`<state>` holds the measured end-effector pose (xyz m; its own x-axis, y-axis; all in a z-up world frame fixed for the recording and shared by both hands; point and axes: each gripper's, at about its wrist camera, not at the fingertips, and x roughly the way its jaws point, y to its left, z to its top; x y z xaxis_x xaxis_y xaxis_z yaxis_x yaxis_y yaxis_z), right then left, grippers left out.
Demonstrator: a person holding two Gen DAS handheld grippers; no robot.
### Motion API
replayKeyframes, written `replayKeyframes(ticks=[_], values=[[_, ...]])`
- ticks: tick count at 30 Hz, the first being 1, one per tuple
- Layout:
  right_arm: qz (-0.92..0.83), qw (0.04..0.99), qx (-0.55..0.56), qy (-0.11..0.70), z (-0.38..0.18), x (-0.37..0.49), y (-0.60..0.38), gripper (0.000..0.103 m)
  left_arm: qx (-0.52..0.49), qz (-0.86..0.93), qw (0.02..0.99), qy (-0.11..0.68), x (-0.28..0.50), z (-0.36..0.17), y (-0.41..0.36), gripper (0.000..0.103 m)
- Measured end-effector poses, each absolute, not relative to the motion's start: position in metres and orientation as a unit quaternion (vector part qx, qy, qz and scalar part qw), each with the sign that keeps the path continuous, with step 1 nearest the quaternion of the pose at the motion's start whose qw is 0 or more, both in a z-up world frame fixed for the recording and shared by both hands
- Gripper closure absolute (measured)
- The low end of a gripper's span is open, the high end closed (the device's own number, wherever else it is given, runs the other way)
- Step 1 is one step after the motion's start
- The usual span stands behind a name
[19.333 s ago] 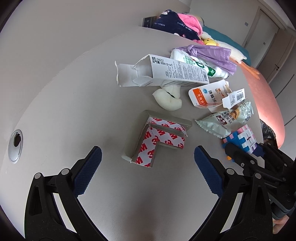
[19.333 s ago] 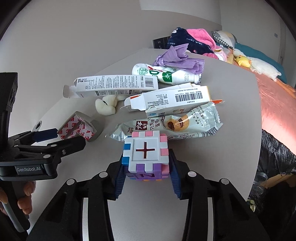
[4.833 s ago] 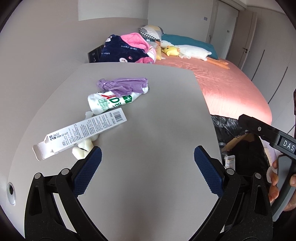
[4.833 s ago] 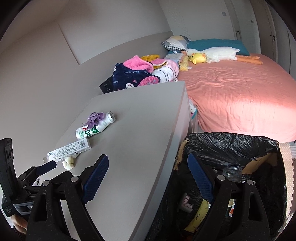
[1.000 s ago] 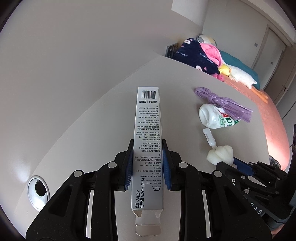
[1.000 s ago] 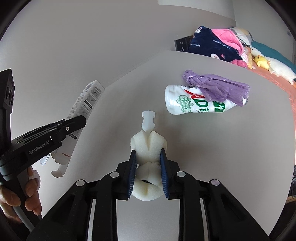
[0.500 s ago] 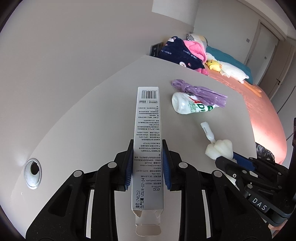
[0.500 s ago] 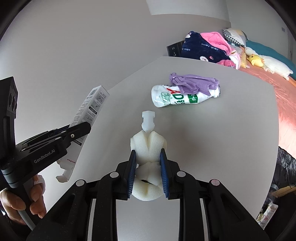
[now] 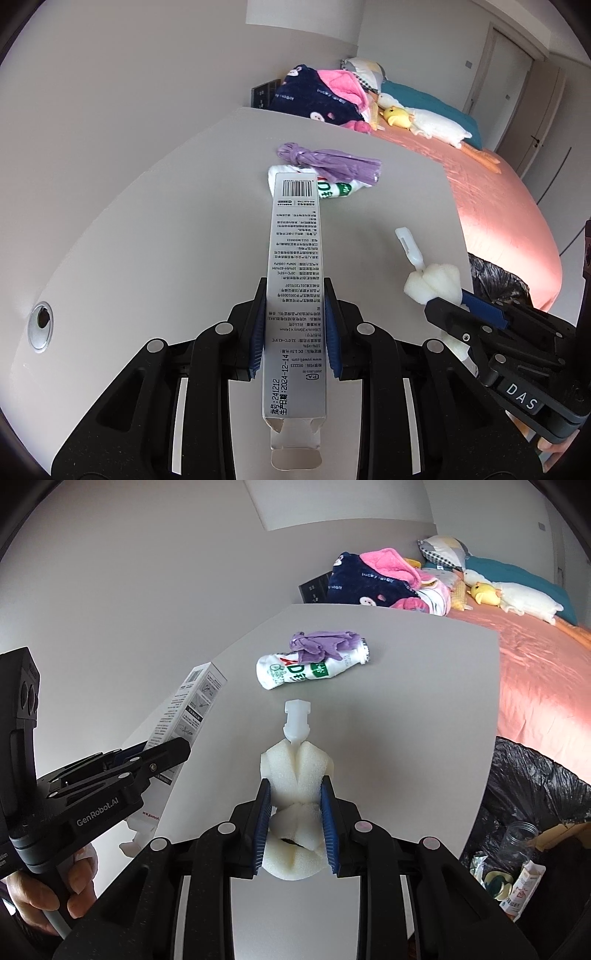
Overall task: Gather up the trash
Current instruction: 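Carry the long box and foam piece with both tools toward the trash bag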
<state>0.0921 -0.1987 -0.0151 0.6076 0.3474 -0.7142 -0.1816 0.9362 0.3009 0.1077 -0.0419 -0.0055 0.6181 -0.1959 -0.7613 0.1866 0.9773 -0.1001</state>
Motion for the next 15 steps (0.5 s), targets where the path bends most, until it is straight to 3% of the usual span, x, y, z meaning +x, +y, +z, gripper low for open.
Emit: replayKeyframes(ticks=[15], values=[[0.108, 0.904, 0.119, 0.397, -0.004, 0.055, -0.266, 0.075, 0.014, -0.155, 0.895, 0.419, 0.09, 0.002, -0.111, 0.076]])
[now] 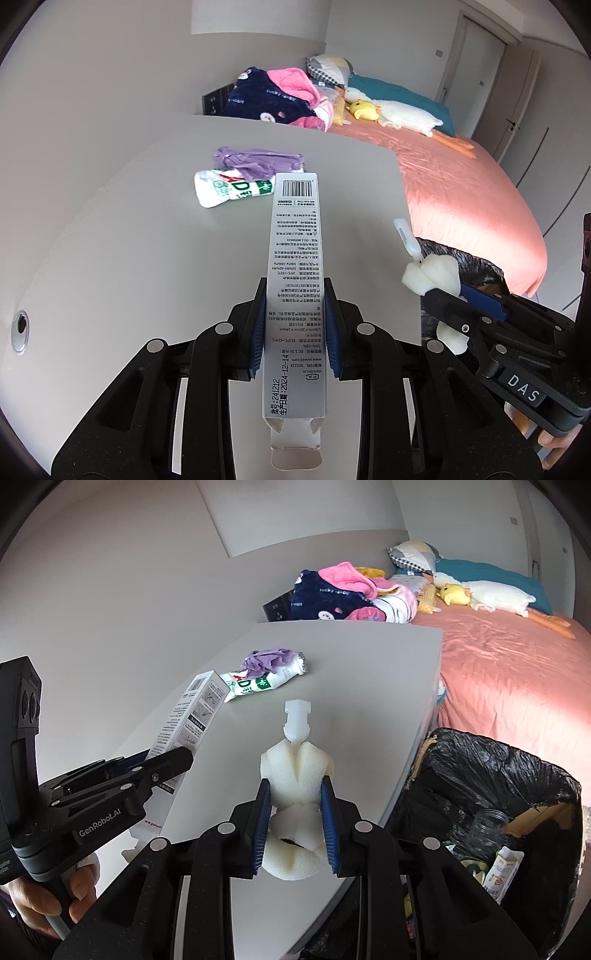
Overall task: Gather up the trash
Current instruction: 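Carry the long box and foam piece with both tools toward the trash bag, then open both tools to drop the long box and foam piece into the bag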
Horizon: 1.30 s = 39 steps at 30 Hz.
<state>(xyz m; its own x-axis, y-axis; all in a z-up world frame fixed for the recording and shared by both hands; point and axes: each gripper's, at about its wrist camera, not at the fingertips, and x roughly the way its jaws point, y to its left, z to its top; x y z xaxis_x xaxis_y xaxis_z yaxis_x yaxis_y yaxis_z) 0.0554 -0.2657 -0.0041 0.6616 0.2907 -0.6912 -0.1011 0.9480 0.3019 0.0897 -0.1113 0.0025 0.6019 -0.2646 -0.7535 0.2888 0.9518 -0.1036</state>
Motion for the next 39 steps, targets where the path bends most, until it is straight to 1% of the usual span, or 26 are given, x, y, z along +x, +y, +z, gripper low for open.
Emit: replayKeyframes(ticks=[17, 29, 31, 32, 33, 34, 35, 36, 39], values=[[0.051, 0.914, 0.153, 0.372, 0.004, 0.017, -0.344, 0.075, 0.042, -0.22, 0.883, 0.413, 0.075, 0.008, -0.193, 0.076], [0.001, 0.917, 0.193, 0.348, 0.012, -0.007, -0.404, 0.075, 0.059, -0.291, 0.854, 0.427, 0.066, 0.0, -0.246, 0.076], [-0.008, 0.918, 0.202, 0.342, 0.014, -0.011, -0.414, 0.073, 0.055, -0.315, 0.842, 0.435, 0.065, -0.003, -0.252, 0.075], [-0.015, 0.918, 0.207, 0.338, 0.016, -0.014, -0.419, 0.065, 0.054, -0.33, 0.834, 0.44, 0.064, -0.004, -0.256, 0.073], [-0.025, 0.919, 0.212, 0.332, 0.018, -0.016, -0.425, 0.049, 0.051, -0.338, 0.83, 0.441, 0.063, -0.004, -0.258, 0.05], [-0.034, 0.92, 0.218, 0.324, 0.02, -0.019, -0.429, 0.042, 0.048, -0.343, 0.828, 0.441, 0.062, -0.005, -0.26, 0.014], [-0.042, 0.921, 0.223, 0.317, 0.022, -0.021, -0.434, 0.034, 0.043, -0.35, 0.825, 0.441, 0.061, -0.005, -0.262, 0.005], [-0.052, 0.922, 0.227, 0.31, 0.023, -0.024, -0.438, 0.029, 0.038, -0.366, 0.818, 0.443, 0.061, -0.006, -0.264, 0.007], [-0.069, 0.921, 0.244, 0.296, 0.026, -0.029, -0.452, 0.025, 0.032, -0.382, 0.807, 0.45, 0.061, -0.01, -0.269, 0.007]])
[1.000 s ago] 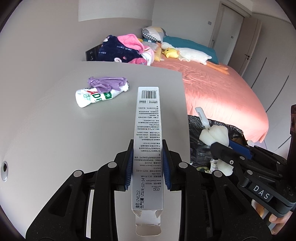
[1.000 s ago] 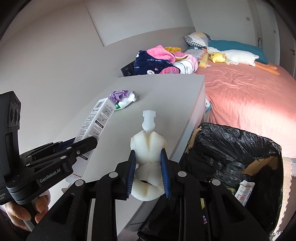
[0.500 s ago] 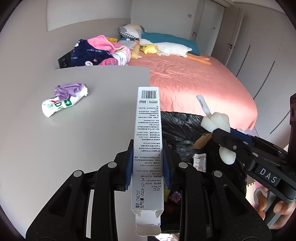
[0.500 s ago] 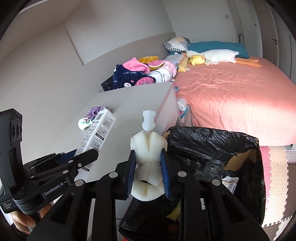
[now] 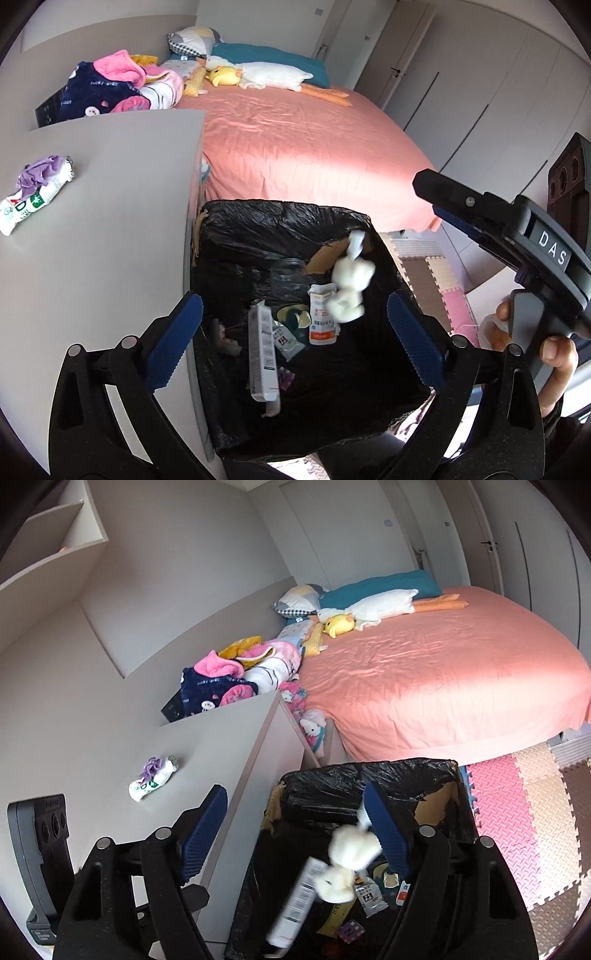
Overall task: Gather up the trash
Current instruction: 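Open both tools to drop the long box and foam piece into the bag, then move both tools back over the desk toward the bottle and purple bag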
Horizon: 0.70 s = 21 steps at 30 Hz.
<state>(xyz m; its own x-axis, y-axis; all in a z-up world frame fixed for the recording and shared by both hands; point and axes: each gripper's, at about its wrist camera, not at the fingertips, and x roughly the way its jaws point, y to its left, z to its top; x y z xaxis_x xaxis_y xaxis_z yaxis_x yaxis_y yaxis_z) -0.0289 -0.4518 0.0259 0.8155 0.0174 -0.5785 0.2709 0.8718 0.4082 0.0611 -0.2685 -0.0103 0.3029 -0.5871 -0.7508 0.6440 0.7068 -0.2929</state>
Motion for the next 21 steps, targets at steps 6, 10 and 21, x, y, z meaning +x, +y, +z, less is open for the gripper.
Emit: replayKeyframes(ticks=[6, 10, 21], values=[[-0.078, 0.919, 0.252, 0.292, 0.024, -0.03, -0.464, 0.024, 0.037, -0.376, 0.807, 0.454, 0.062, -0.014, -0.271, 0.007], [-0.076, 0.918, 0.252, 0.296, 0.021, -0.027, -0.461, 0.024, 0.044, -0.371, 0.812, 0.449, 0.063, -0.012, -0.269, 0.007], [-0.058, 0.917, 0.236, 0.315, 0.012, -0.006, -0.434, 0.024, 0.031, -0.341, 0.828, 0.443, 0.078, -0.015, -0.237, 0.007]])
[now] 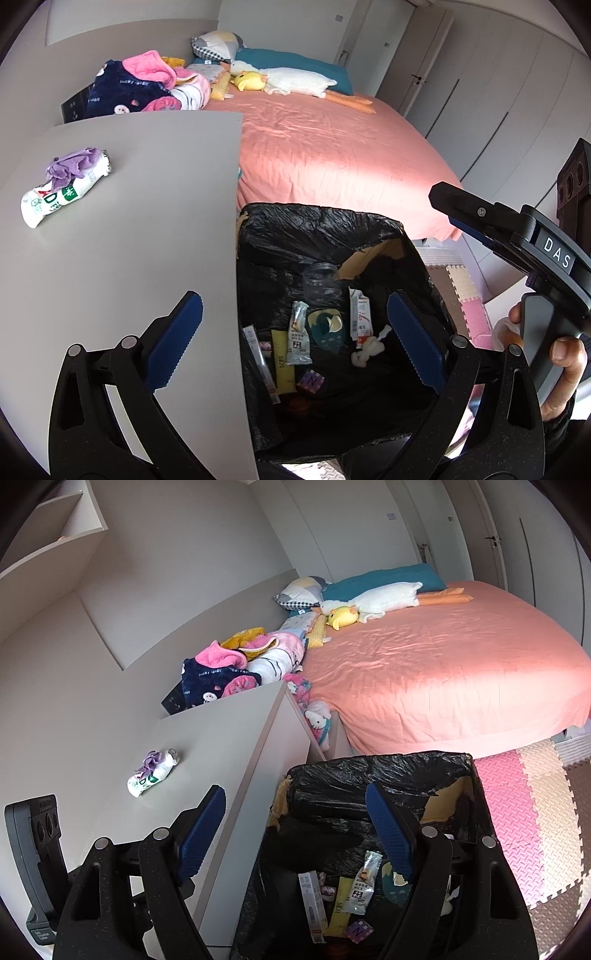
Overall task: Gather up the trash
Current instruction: 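Move both tools back over the desk toward the bottle and purple bag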
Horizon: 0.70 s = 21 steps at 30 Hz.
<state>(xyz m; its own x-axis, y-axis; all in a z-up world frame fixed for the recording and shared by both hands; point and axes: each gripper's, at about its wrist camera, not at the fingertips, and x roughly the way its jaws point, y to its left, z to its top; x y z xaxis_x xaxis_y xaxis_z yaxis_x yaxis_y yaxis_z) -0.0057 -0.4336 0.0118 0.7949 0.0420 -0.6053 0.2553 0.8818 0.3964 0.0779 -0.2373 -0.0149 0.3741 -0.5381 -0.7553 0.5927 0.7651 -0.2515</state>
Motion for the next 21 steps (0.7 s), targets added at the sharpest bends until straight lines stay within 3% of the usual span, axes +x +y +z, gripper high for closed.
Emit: replayKeyframes(ticks=[21], values=[[-0.003, 0.914, 0.189, 0.358, -0.004, 0.069, -0.361, 0.024, -0.013, -0.247, 0.86, 0.447, 0.131, -0.026, -0.149, 0.007]])
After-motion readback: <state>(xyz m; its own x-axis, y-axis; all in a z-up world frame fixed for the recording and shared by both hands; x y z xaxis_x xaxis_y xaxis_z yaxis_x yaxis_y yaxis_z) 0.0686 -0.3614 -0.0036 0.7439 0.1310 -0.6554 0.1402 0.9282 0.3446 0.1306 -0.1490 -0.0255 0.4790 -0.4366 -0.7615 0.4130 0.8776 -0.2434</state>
